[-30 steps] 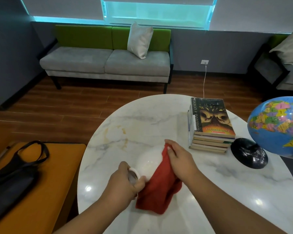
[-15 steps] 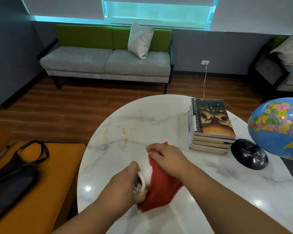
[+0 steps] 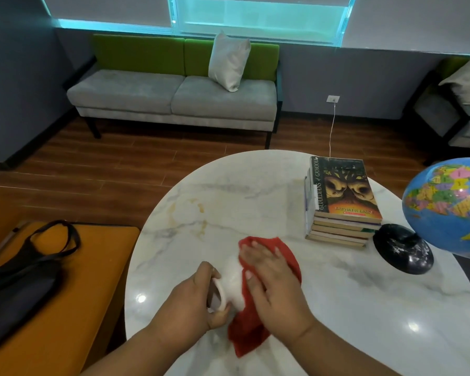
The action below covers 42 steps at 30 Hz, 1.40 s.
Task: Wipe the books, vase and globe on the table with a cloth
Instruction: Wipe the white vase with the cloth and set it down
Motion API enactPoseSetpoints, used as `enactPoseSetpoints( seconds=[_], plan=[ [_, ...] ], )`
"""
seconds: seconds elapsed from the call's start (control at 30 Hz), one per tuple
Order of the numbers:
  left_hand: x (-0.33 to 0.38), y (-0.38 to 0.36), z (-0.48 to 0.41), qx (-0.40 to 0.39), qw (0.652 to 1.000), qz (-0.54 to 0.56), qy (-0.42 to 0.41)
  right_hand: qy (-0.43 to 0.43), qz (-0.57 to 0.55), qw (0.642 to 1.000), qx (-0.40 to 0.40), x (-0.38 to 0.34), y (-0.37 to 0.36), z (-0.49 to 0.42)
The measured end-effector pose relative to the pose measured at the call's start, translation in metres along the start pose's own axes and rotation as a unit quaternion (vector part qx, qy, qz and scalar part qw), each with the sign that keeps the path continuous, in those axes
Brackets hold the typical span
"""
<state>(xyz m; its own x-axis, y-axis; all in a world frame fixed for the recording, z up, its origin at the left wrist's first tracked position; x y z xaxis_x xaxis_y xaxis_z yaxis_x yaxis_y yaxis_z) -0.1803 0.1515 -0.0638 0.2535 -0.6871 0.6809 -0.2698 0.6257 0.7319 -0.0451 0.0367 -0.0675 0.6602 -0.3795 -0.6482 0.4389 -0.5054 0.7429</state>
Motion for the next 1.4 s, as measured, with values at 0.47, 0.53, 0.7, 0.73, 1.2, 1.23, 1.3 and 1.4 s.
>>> enactPoseSetpoints(
  seconds=[0.47,0.53,0.7,0.73,1.2,1.23,1.3,1.4],
  plan=[
    [0.0,0.001,-0.004,-0.011,0.998,-0.058,-0.033,-0.237,0.056,0.958,-0.152,0.033,0.016,-0.07],
    [-0.001,0.001,-0.004,0.001,1.0,-0.02,0.003,-0.263,-0.023,0.96,-0.089,0.046,0.016,-0.06],
    [-0.006,-0.005,0.0,0.024,0.989,0.093,0.115,-0.146,-0.094,0.983,0.056,0.033,0.0,-0.017],
    [-0.006,-0.007,-0.001,0.023,0.985,0.112,0.128,-0.12,-0.067,0.989,0.062,0.028,-0.003,-0.01],
    [0.01,-0.022,-0.008,-0.012,0.745,0.497,0.445,-0.117,0.014,0.991,0.062,0.03,0.002,-0.033],
    [0.01,-0.022,-0.008,-0.01,0.757,0.478,0.446,-0.146,-0.008,0.988,0.051,0.032,0.003,-0.037],
    [0.008,-0.023,-0.008,0.016,0.826,0.381,0.414,-0.18,-0.007,0.983,0.046,0.032,0.002,-0.041],
    [0.007,-0.03,-0.007,0.074,0.916,0.261,0.295,-0.163,0.069,0.982,0.063,0.016,-0.006,-0.032]
  ],
)
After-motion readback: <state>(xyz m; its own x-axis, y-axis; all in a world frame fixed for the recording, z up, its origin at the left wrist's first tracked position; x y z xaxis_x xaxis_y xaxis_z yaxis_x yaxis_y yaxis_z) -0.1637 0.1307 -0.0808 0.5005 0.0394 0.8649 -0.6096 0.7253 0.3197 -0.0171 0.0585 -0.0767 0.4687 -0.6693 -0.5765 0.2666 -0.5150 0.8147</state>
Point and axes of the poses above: each hand's wrist, its own z-axis away from the middle knuckle, its own y-axis out of the back of the hand, x = y × z, the point moved 2 cm from there along -z, towards the middle knuckle, and after that the axes turned 11 degrees about -y, right-handed, at the moved point
